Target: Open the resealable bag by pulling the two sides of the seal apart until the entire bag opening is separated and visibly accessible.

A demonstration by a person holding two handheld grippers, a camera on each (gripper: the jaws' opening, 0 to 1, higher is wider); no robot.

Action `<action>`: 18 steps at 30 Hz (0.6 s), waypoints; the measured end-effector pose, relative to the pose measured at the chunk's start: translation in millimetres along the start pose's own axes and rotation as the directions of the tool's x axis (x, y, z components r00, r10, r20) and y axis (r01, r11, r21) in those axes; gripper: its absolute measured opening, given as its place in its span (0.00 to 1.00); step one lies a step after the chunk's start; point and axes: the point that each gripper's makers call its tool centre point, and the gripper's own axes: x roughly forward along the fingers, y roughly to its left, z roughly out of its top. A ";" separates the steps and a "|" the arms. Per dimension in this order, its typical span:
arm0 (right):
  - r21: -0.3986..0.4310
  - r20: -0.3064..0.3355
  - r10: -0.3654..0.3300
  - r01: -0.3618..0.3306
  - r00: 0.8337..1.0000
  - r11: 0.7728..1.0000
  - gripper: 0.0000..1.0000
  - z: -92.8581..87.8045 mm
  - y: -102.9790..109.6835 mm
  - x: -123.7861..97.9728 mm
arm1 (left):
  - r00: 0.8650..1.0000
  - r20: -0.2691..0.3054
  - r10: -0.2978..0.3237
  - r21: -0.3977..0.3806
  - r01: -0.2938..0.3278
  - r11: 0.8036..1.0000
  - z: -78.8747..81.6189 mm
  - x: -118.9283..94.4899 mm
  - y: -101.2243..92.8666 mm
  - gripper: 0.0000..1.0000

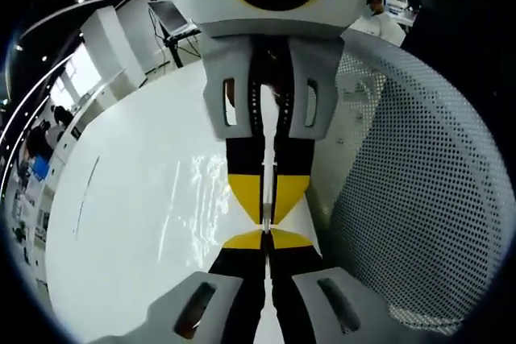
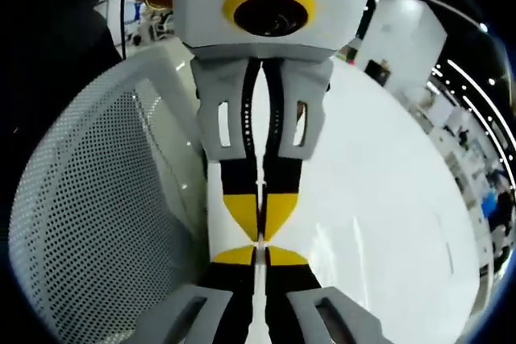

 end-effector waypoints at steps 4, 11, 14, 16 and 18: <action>0.002 -0.002 0.002 -0.002 1.000 1.000 0.00 -1.0 0.4 -0.6 | 1.000 -0.003 -0.004 0.004 0.004 1.000 1.1 0.8 -0.3 0.00; 0.013 -0.015 -0.005 0.005 1.000 1.000 0.00 -7.9 -0.8 -2.9 | 1.000 -0.006 -0.007 0.008 0.007 1.000 -0.9 -1.6 1.3 0.00; 0.025 -0.018 -0.005 0.006 1.000 1.000 0.00 -12.4 -0.1 -4.0 | 1.000 -0.005 -0.007 -0.002 0.007 1.000 -3.1 -3.8 1.4 0.00; 0.031 -0.020 -0.005 0.005 1.000 1.000 0.00 -14.6 0.4 -4.6 | 1.000 -0.006 -0.006 -0.006 0.006 1.000 -3.8 -4.8 1.0 0.00; 0.033 -0.023 -0.004 0.005 1.000 0.999 0.00 -16.4 1.0 -5.0 | 1.000 -0.006 -0.005 -0.009 0.005 1.000 -4.3 -5.7 0.9 0.00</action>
